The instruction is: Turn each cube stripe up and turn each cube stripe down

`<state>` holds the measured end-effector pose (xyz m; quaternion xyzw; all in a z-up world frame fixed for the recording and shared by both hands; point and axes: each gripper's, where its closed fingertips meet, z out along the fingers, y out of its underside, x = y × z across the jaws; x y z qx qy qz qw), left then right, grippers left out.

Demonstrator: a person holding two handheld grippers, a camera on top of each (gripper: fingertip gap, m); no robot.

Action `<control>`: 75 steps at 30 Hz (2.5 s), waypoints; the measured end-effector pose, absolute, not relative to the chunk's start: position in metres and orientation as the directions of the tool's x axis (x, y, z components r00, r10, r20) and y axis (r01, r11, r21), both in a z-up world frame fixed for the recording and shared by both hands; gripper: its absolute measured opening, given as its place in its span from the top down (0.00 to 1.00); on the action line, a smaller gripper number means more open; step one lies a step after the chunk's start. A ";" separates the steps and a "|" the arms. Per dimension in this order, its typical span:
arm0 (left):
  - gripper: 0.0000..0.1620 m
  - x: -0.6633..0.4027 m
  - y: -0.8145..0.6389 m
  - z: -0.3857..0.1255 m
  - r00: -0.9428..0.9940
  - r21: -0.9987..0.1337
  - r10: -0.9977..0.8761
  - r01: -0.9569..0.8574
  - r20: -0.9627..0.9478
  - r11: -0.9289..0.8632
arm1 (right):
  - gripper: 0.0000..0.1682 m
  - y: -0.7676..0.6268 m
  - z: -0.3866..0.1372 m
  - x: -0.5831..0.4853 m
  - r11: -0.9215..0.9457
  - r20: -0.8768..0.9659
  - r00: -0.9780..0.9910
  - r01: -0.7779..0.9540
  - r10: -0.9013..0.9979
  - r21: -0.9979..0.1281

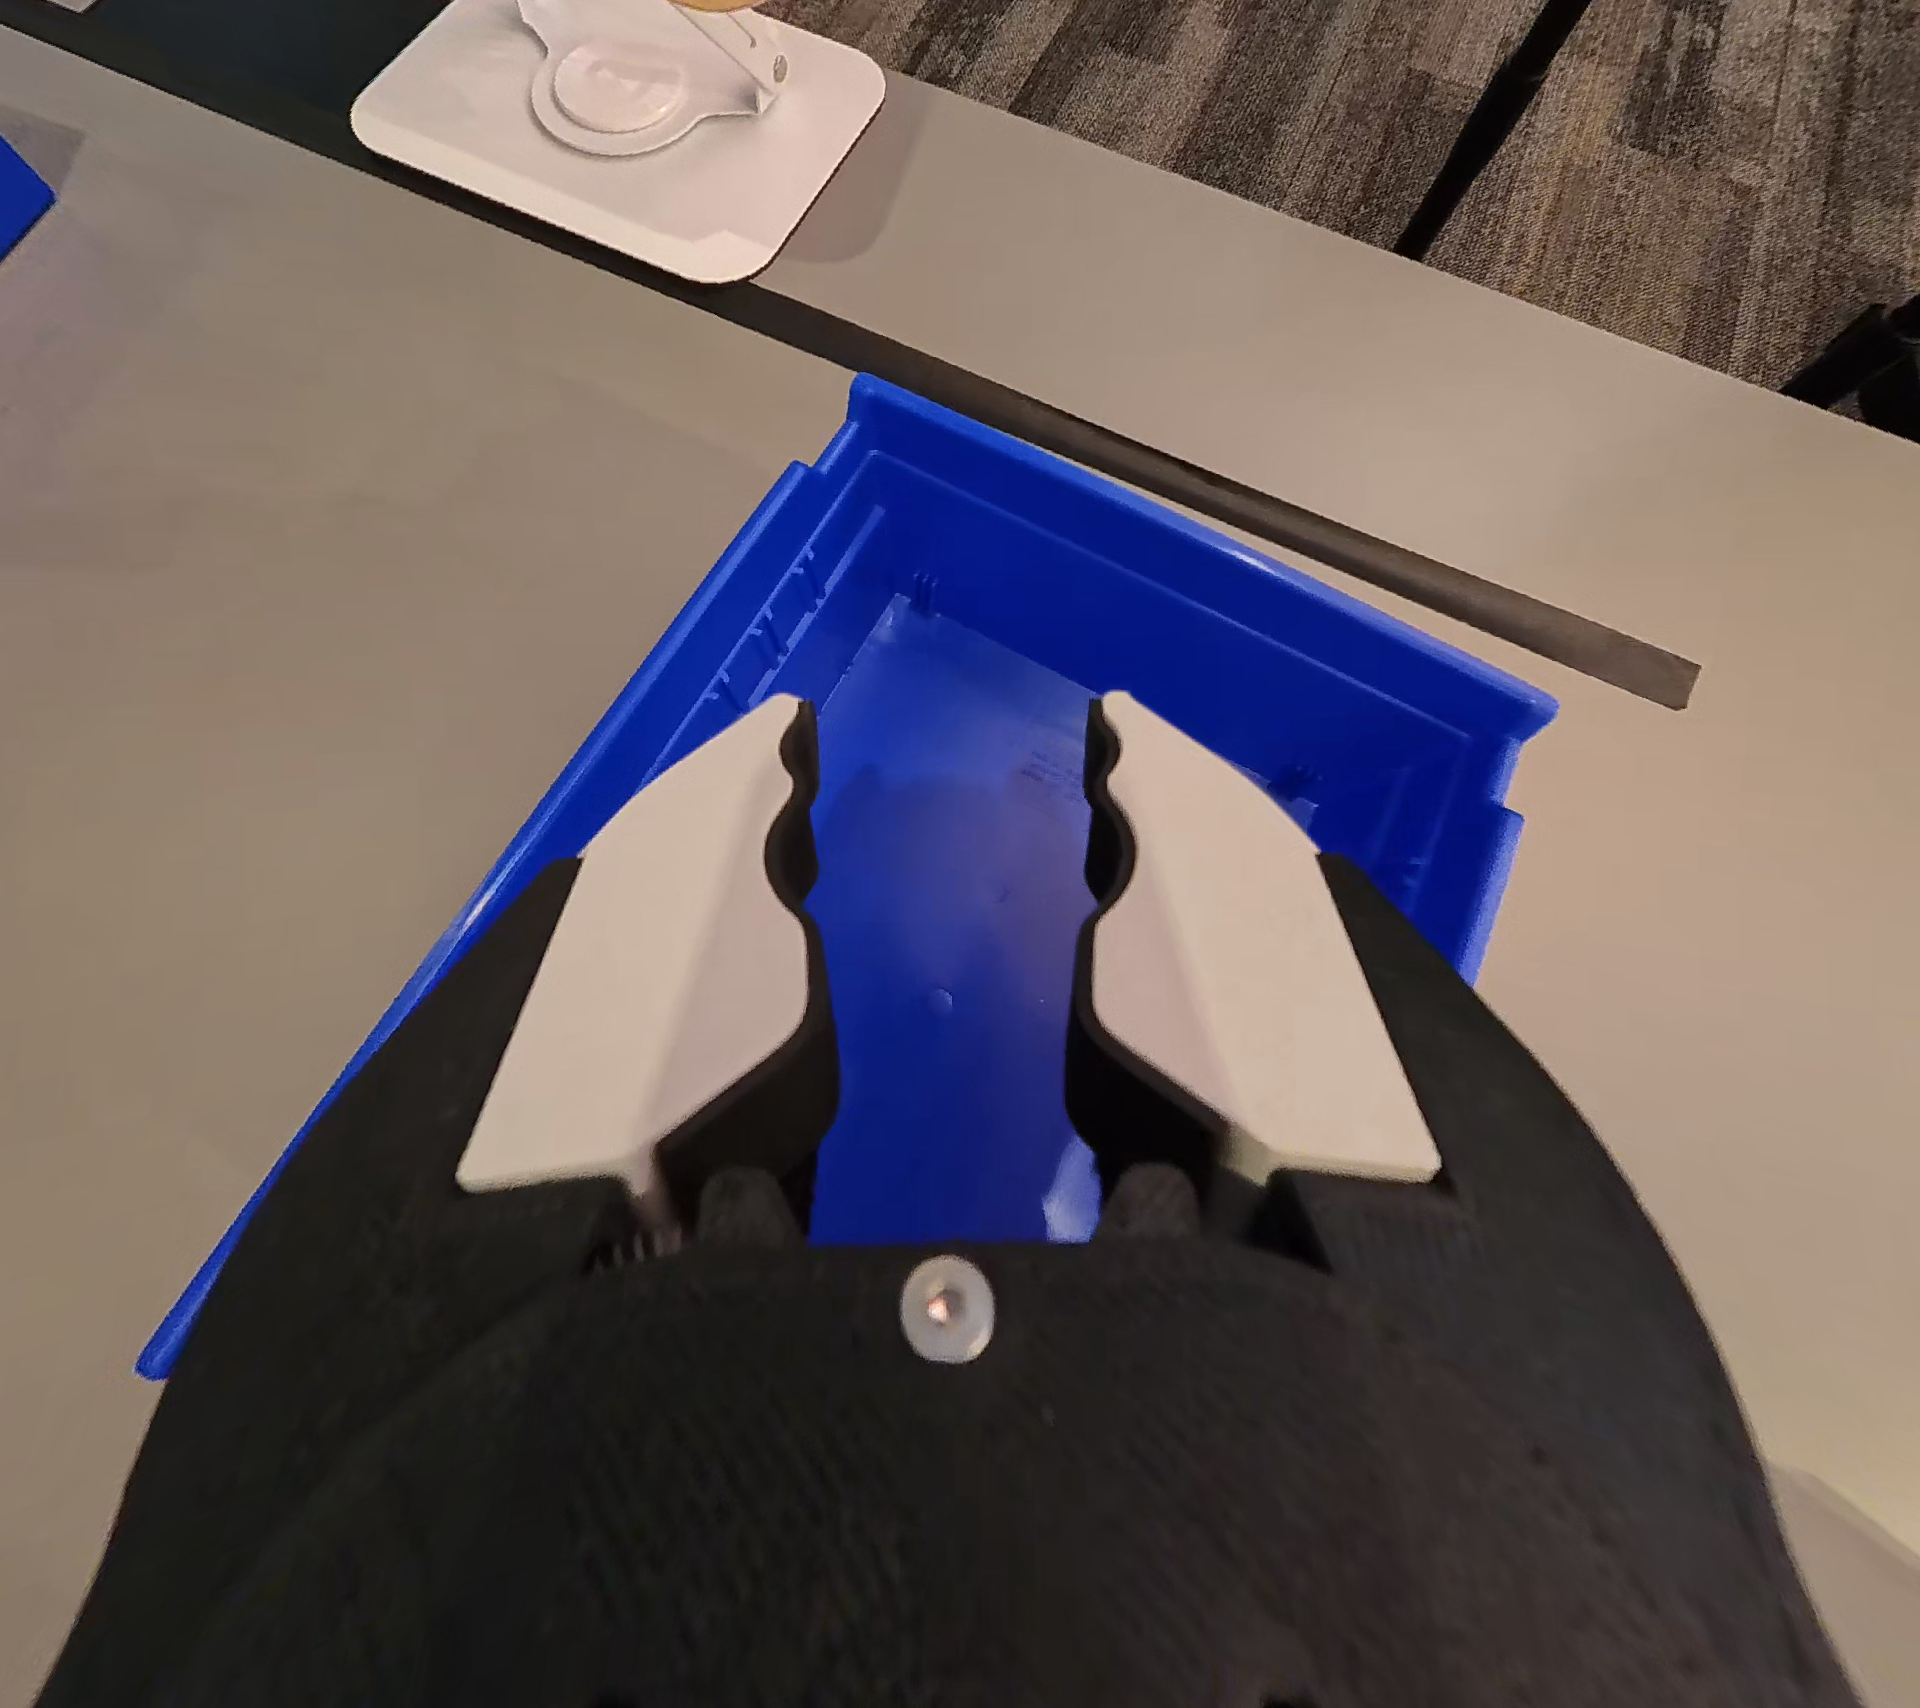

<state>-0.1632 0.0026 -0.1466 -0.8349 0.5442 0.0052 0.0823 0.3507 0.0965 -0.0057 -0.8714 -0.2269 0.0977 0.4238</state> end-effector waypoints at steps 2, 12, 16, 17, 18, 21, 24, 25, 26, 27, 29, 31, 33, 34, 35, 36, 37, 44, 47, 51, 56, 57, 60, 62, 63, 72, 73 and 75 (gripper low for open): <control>0.68 -0.163 0.002 -0.150 0.397 -0.121 -0.913 -0.915 -0.096 -0.385 | 0.70 0.096 -0.008 0.351 -0.544 0.020 0.877 0.316 0.480 -0.777; 0.69 -0.163 0.009 -0.091 0.459 -0.299 -0.864 -0.871 -0.208 -0.390 | 0.70 0.096 -0.008 0.347 -0.539 0.036 0.871 0.335 0.490 -0.773; 0.69 -0.165 0.022 -0.033 0.599 -0.523 -0.752 -0.750 -0.275 -0.406 | 0.70 0.097 0.021 0.330 -0.398 0.142 0.855 0.372 0.499 -0.839; 0.69 -0.163 0.027 -0.019 0.649 -0.596 -0.720 -0.687 -0.247 -0.415 | 0.70 0.097 0.035 0.319 -0.321 0.178 0.845 0.375 0.505 -0.870; 0.69 -0.159 0.031 -0.003 0.688 -0.673 -0.697 -0.615 -0.203 -0.411 | 0.70 0.094 0.051 0.306 -0.227 0.212 0.829 0.372 0.517 -0.900; 0.69 -0.132 0.030 0.036 0.694 -0.839 -0.719 -0.388 0.006 -0.381 | 0.70 0.072 0.085 0.255 0.050 0.320 0.748 0.359 0.581 -0.932; 0.69 -0.097 0.019 0.068 0.584 -0.908 -0.786 -0.187 0.204 -0.375 | 0.65 0.042 0.093 0.196 0.266 0.442 0.636 0.357 0.632 -0.895; 0.69 -0.083 0.012 0.076 0.516 -0.911 -0.814 -0.139 0.268 -0.388 | 0.64 0.032 0.089 0.175 0.313 0.479 0.589 0.367 0.650 -0.876; 0.70 -0.068 0.005 0.082 0.445 -0.907 -0.835 -0.102 0.325 -0.408 | 0.61 0.021 0.084 0.154 0.356 0.512 0.537 0.374 0.670 -0.857; 0.70 -0.054 -0.001 0.086 0.378 -0.899 -0.846 -0.077 0.375 -0.432 | 0.58 0.009 0.079 0.133 0.399 0.546 0.487 0.377 0.682 -0.836; 0.70 -0.024 -0.014 0.088 0.254 -0.878 -0.861 -0.077 0.441 -0.473 | 0.57 -0.016 0.072 0.098 0.499 0.620 0.414 0.371 0.667 -0.784; 0.70 0.003 -0.027 0.086 0.152 -0.860 -0.862 -0.101 0.484 -0.501 | 0.57 -0.038 0.069 0.074 0.597 0.696 0.387 0.358 0.605 -0.718; 0.70 0.027 -0.041 0.085 0.047 -0.838 -0.846 -0.121 0.531 -0.533 | 0.58 -0.052 0.071 0.063 0.665 0.752 0.400 0.360 0.524 -0.655; 0.70 0.037 -0.047 0.085 -0.001 -0.823 -0.829 -0.125 0.559 -0.554 | 0.58 -0.056 0.073 0.061 0.687 0.772 0.411 0.366 0.485 -0.627; 0.70 0.045 -0.054 0.086 -0.051 -0.808 -0.810 -0.132 0.584 -0.574 | 0.58 -0.058 0.075 0.060 0.706 0.788 0.423 0.373 0.448 -0.602; 0.70 0.053 -0.059 0.085 -0.087 -0.795 -0.792 -0.143 0.604 -0.590 | 0.58 -0.061 0.077 0.060 0.721 0.799 0.432 0.376 0.419 -0.582; 0.70 0.059 -0.063 0.084 -0.108 -0.786 -0.780 -0.157 0.616 -0.599 | 0.58 -0.062 0.079 0.061 0.729 0.805 0.443 0.383 0.394 -0.567; 0.69 0.081 -0.082 0.071 -0.163 -0.768 -0.755 -0.244 0.635 -0.593 | 0.65 -0.066 0.077 0.059 0.745 0.828 0.408 0.392 0.386 -0.540; 0.70 0.083 -0.084 0.067 -0.173 -0.759 -0.745 -0.263 0.644 -0.595 | 0.73 -0.070 0.072 0.057 0.756 0.844 0.374 0.398 0.384 -0.520; 0.70 0.077 -0.087 0.066 -0.200 -0.737 -0.716 -0.299 0.669 -0.606 | 0.73 -0.073 0.072 0.056 0.739 0.822 0.348 0.372 0.450 -0.562; 0.70 0.043 -0.058 0.075 -0.033 -0.792 -0.807 -0.218 0.590 -0.571 | 0.73 -0.020 0.104 0.121 0.558 0.739 0.474 0.485 0.479 -0.673; 0.71 0.034 -0.053 0.078 0.014 -0.805 -0.824 -0.200 0.567 -0.558 | 0.73 0.006 0.104 0.152 0.414 0.673 0.541 0.532 0.505 -0.738; 0.73 0.006 -0.039 0.086 0.162 -0.836 -0.849 -0.158 0.503 -0.526 | 0.73 0.073 0.051 0.273 -0.254 0.346 0.806 0.506 0.480 -0.824; 0.73 -0.012 -0.030 0.086 0.275 -0.849 -0.848 -0.156 0.453 -0.504 | 0.73 0.089 -0.008 0.340 -0.601 0.150 0.922 0.349 0.356 -0.719; 0.74 -0.019 -0.028 0.085 0.318 -0.853 -0.844 -0.160 0.432 -0.497 | 0.72 0.091 -0.036 0.362 -0.712 0.070 0.954 0.266 0.292 -0.650; 0.74 -0.063 -0.019 0.080 0.514 -0.848 -0.786 -0.192 0.342 -0.495 | 0.72 0.096 -0.135 0.423 -0.931 0.030 0.997 0.079 0.073 -0.356; 0.74 -0.068 -0.018 0.078 0.536 -0.845 -0.778 -0.202 0.328 -0.496 | 0.72 0.096 -0.138 0.424 -0.936 0.032 0.997 0.074 0.066 -0.345; 0.74 -0.078 -0.018 0.073 0.574 -0.831 -0.759 -0.226 0.308 -0.508 | 0.72 0.097 -0.142 0.425 -0.941 0.040 0.997 0.069 0.059 -0.331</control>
